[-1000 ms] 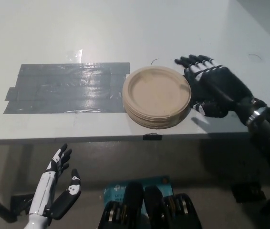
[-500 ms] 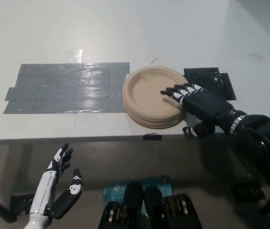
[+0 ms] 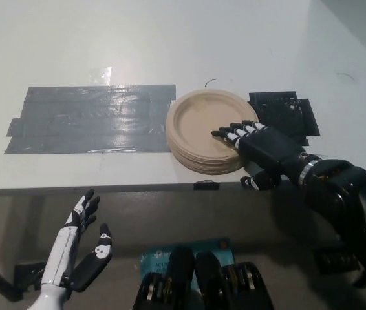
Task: A stack of plates is kept in the middle of the desk close to the robot and the robot grabs the stack with its right hand, picks it up and hands it to a person.
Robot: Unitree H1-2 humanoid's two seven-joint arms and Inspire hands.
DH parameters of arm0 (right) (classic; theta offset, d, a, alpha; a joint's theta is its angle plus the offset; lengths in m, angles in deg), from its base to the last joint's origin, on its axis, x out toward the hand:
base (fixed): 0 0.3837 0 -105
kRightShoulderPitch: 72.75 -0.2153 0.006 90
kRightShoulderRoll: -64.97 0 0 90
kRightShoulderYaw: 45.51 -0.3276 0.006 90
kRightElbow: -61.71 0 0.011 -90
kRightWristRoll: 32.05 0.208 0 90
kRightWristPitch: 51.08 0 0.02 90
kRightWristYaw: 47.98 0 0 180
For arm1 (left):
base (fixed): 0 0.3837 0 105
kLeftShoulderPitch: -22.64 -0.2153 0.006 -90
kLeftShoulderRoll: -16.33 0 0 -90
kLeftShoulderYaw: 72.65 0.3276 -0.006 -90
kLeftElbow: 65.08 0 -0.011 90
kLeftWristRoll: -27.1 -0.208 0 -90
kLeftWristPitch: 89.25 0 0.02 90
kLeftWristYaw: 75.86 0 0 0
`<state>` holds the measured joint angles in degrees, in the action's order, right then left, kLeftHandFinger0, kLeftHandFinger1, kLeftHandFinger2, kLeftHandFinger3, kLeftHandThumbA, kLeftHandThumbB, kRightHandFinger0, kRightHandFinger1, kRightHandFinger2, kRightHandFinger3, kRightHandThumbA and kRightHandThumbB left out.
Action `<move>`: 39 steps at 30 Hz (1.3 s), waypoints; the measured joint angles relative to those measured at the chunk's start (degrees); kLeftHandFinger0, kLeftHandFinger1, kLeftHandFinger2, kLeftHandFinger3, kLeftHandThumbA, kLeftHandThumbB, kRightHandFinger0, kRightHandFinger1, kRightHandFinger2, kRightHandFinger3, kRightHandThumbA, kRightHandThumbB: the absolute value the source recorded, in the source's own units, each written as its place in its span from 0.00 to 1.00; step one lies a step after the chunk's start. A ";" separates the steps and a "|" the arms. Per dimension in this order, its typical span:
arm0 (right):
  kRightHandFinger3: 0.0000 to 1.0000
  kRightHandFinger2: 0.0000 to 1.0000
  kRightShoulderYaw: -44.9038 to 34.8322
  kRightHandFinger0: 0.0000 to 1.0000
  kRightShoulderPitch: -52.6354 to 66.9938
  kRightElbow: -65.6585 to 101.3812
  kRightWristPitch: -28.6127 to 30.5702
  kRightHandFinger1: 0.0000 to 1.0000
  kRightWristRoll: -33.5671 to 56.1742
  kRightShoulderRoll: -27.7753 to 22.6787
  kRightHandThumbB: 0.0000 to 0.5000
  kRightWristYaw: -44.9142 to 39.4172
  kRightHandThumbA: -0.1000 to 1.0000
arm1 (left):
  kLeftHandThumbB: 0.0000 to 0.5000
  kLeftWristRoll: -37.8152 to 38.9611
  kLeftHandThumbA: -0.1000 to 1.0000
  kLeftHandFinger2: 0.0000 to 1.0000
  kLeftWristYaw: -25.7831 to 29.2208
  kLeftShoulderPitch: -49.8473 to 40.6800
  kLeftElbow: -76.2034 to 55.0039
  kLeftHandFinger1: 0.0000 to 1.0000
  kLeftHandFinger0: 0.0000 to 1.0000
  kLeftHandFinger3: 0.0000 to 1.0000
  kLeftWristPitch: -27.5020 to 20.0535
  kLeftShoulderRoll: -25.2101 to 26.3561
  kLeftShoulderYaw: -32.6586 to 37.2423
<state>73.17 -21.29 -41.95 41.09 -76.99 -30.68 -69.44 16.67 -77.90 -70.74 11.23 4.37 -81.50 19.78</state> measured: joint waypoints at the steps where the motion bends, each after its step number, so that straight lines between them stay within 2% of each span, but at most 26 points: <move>1: 1.00 1.00 -0.15 1.00 0.00 -0.19 0.16 1.00 -0.01 0.07 1.00 0.42 0.81 | 0.00 0.00 0.38 1.00 0.00 0.03 0.00 1.00 1.00 1.00 0.00 0.03 0.00; 11: 1.00 1.00 -0.86 1.00 0.00 -2.05 1.77 1.00 -0.36 0.55 1.00 4.89 0.76 | 0.00 0.02 0.41 1.00 -0.01 0.20 0.00 1.00 1.00 1.00 0.00 0.26 0.02; 16: 1.00 1.00 -0.83 1.00 0.01 -2.77 2.17 1.00 -1.23 0.64 1.00 6.49 0.77 | 0.00 0.01 0.37 1.00 -0.01 0.06 0.00 1.00 1.00 1.00 -0.02 0.28 0.02; 22: 1.00 1.00 -0.47 1.00 0.14 -3.85 2.47 1.00 -2.35 0.68 1.00 8.60 0.76 | 0.00 -0.04 0.38 1.00 0.00 -0.30 0.00 1.00 1.00 1.00 -0.03 0.23 0.19; 24: 1.00 1.00 -0.28 1.00 0.14 -4.60 2.53 1.00 -2.67 0.73 1.00 9.12 0.75 | 0.00 -0.05 0.29 0.97 0.00 -0.22 0.01 1.00 1.00 1.00 -0.04 0.20 0.22; 29: 1.00 1.00 0.24 1.00 0.03 -6.42 2.89 1.00 -3.74 1.17 1.00 11.11 0.74 | 0.00 0.02 0.26 0.96 0.01 -0.19 0.04 1.00 1.00 1.00 -0.21 0.17 0.18; 32: 1.00 1.00 0.87 1.00 -0.63 -8.46 2.98 1.00 -4.84 1.92 1.00 12.83 0.78 | 0.00 0.06 0.20 0.96 0.01 -0.17 0.04 1.00 1.00 1.00 -0.29 0.16 0.11; 34: 1.00 1.00 2.24 1.00 -2.02 -11.99 3.15 1.00 -6.16 2.34 1.00 14.43 0.74 | 0.00 0.12 0.19 0.95 0.01 -0.10 0.06 1.00 1.00 1.00 -0.32 0.17 0.07; 36: 1.00 1.00 3.29 1.00 -3.10 -14.38 3.46 1.00 -7.04 2.74 1.00 15.81 0.52 | 0.00 0.17 0.20 0.94 0.01 -0.09 0.05 1.00 1.00 1.00 -0.32 0.14 0.06; 37: 1.00 1.00 4.34 1.00 -4.38 -17.51 3.98 1.00 -8.00 3.35 1.00 18.24 0.50 | 0.00 0.16 0.21 0.93 0.01 -0.11 0.05 1.00 1.00 1.00 -0.33 0.05 0.10; 38: 1.00 0.77 4.61 0.99 -4.99 -18.93 4.27 0.81 -8.29 3.72 0.61 19.46 0.21 | 0.00 0.14 0.23 0.93 0.01 -0.12 0.06 1.00 1.00 1.00 -0.33 0.00 0.12; 39: 0.98 0.65 4.76 0.77 -5.30 -19.72 4.43 0.63 -8.40 3.90 0.73 19.98 0.19 | 0.00 0.12 0.23 0.93 0.01 -0.12 0.06 1.00 1.00 1.00 -0.33 -0.04 0.12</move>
<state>77.92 -26.60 -61.67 45.52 -85.39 -26.79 -49.46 16.79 -77.89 -70.87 11.29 4.04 -81.54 19.91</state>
